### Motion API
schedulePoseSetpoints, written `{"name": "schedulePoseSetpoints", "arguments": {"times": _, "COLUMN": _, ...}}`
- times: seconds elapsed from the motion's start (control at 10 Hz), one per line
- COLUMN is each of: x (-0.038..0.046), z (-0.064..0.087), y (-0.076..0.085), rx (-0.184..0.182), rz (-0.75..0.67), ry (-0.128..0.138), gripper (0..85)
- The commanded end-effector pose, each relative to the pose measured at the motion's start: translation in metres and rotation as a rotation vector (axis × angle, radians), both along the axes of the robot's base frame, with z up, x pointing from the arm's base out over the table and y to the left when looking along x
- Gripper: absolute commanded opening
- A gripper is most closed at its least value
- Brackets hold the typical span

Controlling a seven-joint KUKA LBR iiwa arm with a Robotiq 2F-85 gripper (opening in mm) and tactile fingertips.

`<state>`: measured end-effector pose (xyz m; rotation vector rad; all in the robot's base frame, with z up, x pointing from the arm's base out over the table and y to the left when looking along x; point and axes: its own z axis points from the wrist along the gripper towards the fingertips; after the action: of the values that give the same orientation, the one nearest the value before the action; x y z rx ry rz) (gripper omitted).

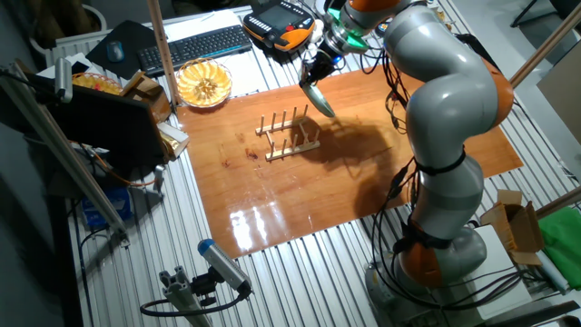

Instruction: Put the dish on the dish rack

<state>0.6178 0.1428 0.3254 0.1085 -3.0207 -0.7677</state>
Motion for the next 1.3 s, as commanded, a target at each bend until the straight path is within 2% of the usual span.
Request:
{"name": "schedulePoseSetpoints", "arguments": {"times": 0.0, "x": -0.0019, "z": 0.004, "y": 0.002, "rx": -0.003, "rz": -0.001, "ry": 0.002, "gripper": 0.7}}
{"name": "schedulePoseSetpoints", "arguments": {"times": 0.3, "x": -0.0052, "z": 0.007, "y": 0.010, "rx": 0.011, "rz": 0.015, "ry": 0.013, "gripper": 0.7}}
{"name": "schedulePoseSetpoints", "arguments": {"times": 0.8, "x": -0.0078, "z": -0.002, "y": 0.029, "rx": 0.065, "rz": 0.002, "ry": 0.033, "gripper": 0.7}}
{"name": "schedulePoseSetpoints", "arguments": {"times": 1.2, "x": -0.0085, "z": -0.010, "y": 0.037, "rx": 0.109, "rz": -0.035, "ry": 0.051, "gripper": 0.7}}
